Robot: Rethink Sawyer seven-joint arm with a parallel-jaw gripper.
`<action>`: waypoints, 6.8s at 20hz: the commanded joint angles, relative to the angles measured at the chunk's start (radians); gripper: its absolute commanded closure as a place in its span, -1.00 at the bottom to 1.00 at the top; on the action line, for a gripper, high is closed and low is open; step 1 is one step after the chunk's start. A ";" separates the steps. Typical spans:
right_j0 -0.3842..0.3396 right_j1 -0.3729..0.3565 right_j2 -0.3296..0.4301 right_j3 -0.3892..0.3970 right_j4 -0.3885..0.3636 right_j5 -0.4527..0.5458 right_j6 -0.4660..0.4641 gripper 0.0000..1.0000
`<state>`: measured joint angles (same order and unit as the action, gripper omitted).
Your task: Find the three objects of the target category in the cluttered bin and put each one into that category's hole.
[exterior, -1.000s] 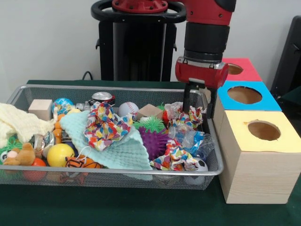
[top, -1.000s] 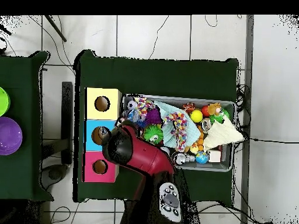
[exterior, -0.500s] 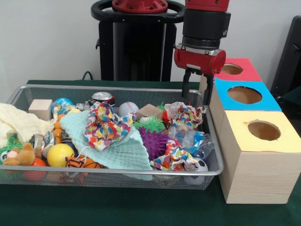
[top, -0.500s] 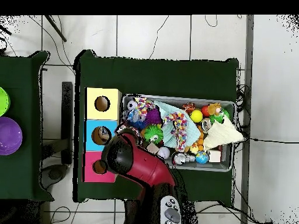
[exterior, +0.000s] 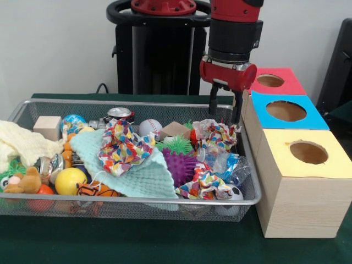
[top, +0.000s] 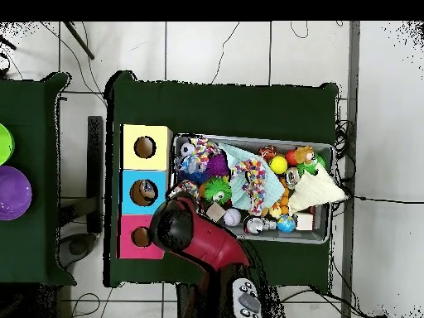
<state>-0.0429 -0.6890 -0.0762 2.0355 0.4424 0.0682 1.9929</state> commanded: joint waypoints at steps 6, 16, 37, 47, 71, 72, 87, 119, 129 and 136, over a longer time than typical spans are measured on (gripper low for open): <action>-0.073 0.122 0.157 0.012 0.017 -0.149 0.273 -1.00; -0.117 0.144 0.203 0.007 -0.003 -0.180 0.258 -1.00; -0.135 0.165 0.233 -0.020 -0.012 -0.207 0.237 -1.00; -0.063 0.128 0.137 -0.105 0.027 -0.107 0.163 -1.00; -0.166 0.217 0.226 -0.159 -0.067 -0.168 0.140 -1.00; -0.169 0.220 0.228 -0.160 -0.070 -0.169 0.140 -1.00; -0.217 0.266 0.282 -0.199 -0.139 -0.192 0.150 -1.00; -0.097 0.025 0.137 -0.109 -0.108 -0.013 0.159 -1.00; -0.081 0.029 0.110 -0.126 -0.099 -0.015 0.162 -1.00; -0.118 0.033 0.148 -0.071 -0.025 -0.047 0.268 -1.00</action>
<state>-0.1323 -0.6601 0.0350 1.9451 0.3397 -0.0378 1.9995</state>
